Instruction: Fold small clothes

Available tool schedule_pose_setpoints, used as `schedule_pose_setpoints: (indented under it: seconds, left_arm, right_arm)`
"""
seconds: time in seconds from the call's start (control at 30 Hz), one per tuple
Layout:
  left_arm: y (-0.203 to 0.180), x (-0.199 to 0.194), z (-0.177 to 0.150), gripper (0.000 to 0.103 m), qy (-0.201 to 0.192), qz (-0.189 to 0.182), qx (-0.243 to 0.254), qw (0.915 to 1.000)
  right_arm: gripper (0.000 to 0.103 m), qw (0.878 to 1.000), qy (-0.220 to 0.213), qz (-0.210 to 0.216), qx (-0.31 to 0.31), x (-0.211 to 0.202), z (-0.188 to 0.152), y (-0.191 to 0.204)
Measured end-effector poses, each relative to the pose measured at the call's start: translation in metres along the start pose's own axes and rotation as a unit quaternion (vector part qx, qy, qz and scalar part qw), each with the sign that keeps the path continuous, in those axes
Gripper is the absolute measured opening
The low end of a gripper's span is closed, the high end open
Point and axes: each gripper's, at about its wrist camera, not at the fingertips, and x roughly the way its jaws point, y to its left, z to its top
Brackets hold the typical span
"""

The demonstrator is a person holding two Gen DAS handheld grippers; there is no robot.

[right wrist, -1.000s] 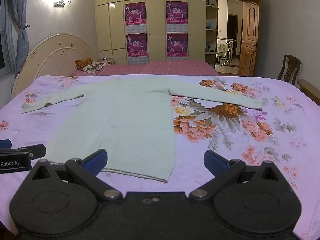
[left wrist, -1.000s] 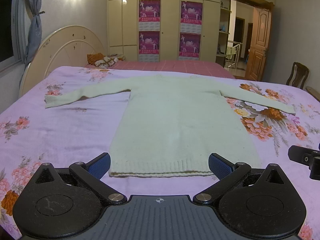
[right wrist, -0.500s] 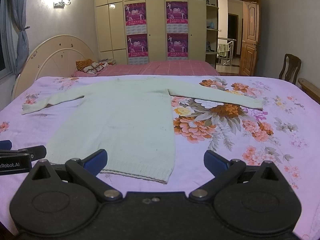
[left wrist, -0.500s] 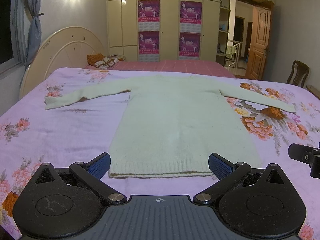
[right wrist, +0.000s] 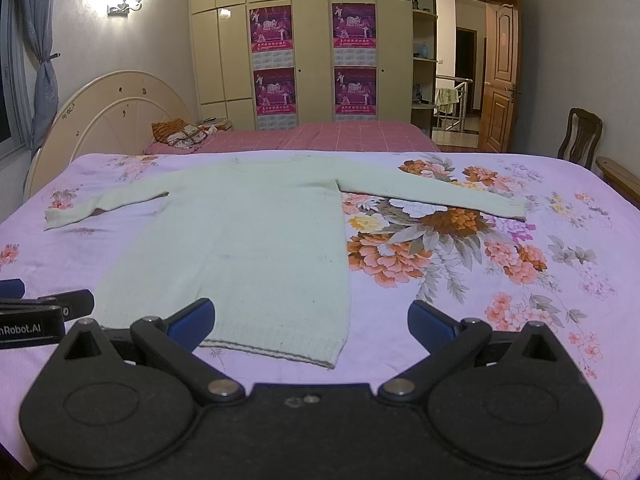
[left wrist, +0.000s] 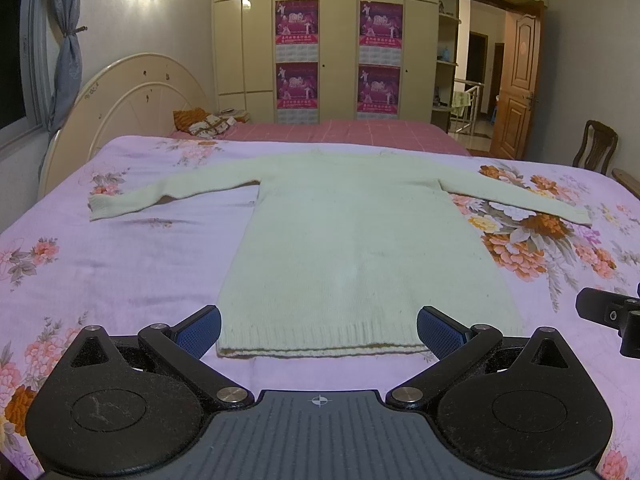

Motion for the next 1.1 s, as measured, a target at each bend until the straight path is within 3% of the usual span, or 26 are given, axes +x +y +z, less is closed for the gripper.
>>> schedule_pose_setpoints:
  seconds: [0.63,1.1]
  left_arm:
    - [0.005,0.006,0.004,0.103,0.003,0.002,-0.001,1.0000]
    - [0.006,0.050,0.035,0.103,0.005,-0.002,-0.014,0.9999]
  right_arm:
    - [0.102,1.000,0.002,0.004,0.000,0.005,0.003,-0.001]
    - [0.102,1.000,-0.004,-0.012,0.008,0.036,0.027,-0.011]
